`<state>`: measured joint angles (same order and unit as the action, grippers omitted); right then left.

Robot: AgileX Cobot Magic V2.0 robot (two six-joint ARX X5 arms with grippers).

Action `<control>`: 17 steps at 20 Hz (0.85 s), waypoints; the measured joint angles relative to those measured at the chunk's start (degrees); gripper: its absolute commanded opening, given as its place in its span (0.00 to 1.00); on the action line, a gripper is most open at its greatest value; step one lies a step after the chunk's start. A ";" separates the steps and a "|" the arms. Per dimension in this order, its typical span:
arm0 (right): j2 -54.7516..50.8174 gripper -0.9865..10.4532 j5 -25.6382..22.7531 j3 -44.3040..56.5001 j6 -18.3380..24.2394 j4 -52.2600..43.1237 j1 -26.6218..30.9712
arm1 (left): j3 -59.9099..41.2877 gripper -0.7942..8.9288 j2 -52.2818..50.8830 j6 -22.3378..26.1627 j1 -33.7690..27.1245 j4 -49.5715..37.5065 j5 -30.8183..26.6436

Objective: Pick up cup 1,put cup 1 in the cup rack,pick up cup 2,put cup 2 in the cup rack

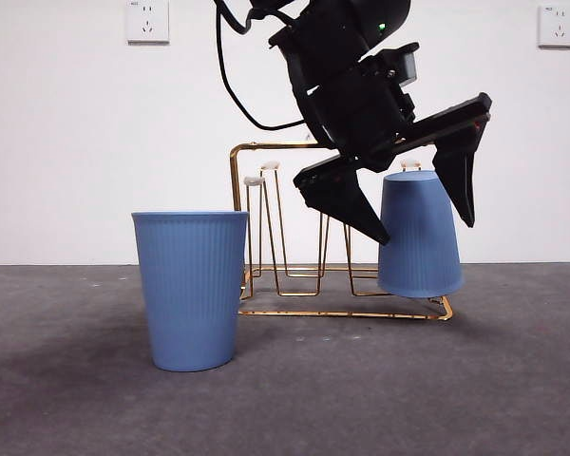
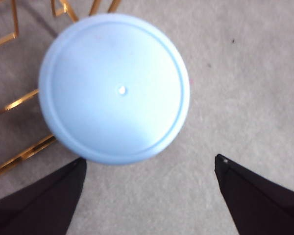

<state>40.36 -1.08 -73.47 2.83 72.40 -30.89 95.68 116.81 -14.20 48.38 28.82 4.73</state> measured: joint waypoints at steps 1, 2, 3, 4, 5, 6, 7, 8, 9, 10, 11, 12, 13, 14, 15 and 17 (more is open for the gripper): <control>0.00 0.25 0.00 0.00 0.02 0.02 0.00 | 0.33 0.53 0.00 0.00 -0.02 0.59 0.07; 0.00 0.25 0.00 0.00 0.02 0.07 0.00 | 1.07 0.53 0.00 -0.04 -0.04 1.64 0.35; 0.00 0.25 0.00 0.00 0.00 0.20 0.00 | 2.27 0.53 0.04 -0.35 -0.11 3.28 0.50; 0.00 0.25 0.00 0.00 0.02 0.22 0.00 | 3.45 0.53 0.15 -0.74 -0.24 5.07 0.59; 0.00 0.25 -0.02 0.00 0.00 0.22 0.00 | 4.92 0.53 0.24 -1.09 -0.42 6.95 0.59; 0.00 0.25 0.00 0.00 0.02 0.22 0.00 | 6.29 0.53 0.33 -1.36 -0.66 8.33 0.59; 0.00 0.25 0.00 0.00 0.02 0.22 0.00 | 7.67 0.53 0.35 -1.51 -0.83 9.14 0.57; 0.00 0.25 0.00 0.00 0.02 0.22 0.00 | 8.81 0.53 0.35 -1.51 -1.03 9.27 0.55; 0.00 0.25 -0.02 0.00 0.00 0.22 0.00 | 9.77 0.53 0.35 -1.51 -1.16 9.46 0.55; 0.00 0.25 0.00 0.00 0.00 0.22 0.00 | 10.45 0.53 0.35 -1.51 -1.25 10.27 0.57; 0.00 0.25 0.00 0.00 0.00 0.22 0.00 | 10.86 0.53 0.35 -1.51 -1.38 10.82 0.63; 0.00 0.25 0.00 0.00 0.00 0.22 0.00 | 10.91 0.53 0.35 -1.51 -1.40 10.84 1.01; 0.00 0.25 0.00 0.00 0.02 0.22 0.00 | 10.91 0.53 0.35 -1.51 -1.46 11.06 1.42; 0.00 0.25 0.00 0.00 0.02 0.24 0.00 | 10.91 0.53 0.35 -1.53 -1.46 11.63 1.95; 0.00 0.25 0.00 0.00 0.00 0.22 0.00 | 10.91 0.53 0.35 -1.53 -1.46 12.72 2.73; 0.00 0.25 0.00 0.00 0.02 0.20 0.00 | 10.93 0.53 0.35 -1.51 -1.46 15.45 3.80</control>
<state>40.36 -1.08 -73.47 2.85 72.60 -30.89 106.61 117.16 -15.70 46.92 44.27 8.54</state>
